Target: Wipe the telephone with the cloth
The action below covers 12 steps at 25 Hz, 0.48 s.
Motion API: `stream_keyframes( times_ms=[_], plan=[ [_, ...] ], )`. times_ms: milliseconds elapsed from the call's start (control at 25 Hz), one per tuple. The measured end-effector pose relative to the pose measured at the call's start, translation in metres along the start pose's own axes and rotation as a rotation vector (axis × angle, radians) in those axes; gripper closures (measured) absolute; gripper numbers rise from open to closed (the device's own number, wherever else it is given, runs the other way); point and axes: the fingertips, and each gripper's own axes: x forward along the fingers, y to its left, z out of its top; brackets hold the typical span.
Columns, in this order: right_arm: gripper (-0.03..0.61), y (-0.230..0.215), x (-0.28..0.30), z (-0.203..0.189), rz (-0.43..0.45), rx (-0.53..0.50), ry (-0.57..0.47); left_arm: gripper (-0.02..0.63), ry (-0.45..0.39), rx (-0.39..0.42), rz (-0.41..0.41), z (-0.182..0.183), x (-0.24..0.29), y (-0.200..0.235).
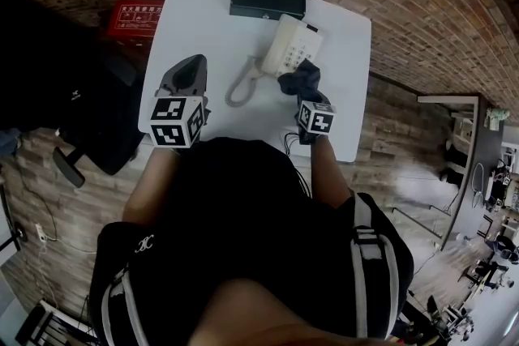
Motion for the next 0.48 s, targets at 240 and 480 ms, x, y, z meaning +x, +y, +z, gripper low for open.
stream_keyframes(
  times_ms=[240,480],
  plan=[
    [0.515,-0.028,-0.002,0.021,-0.090,0.078,-0.033,0.620,0.007,-0.010,0.005,-0.003,0.002,0.000],
    [0.515,-0.030,0.013,0.046,-0.086,-0.016,-0.057,0.620,0.006,-0.015,0.018,-0.003,0.007,-0.001]
  ],
)
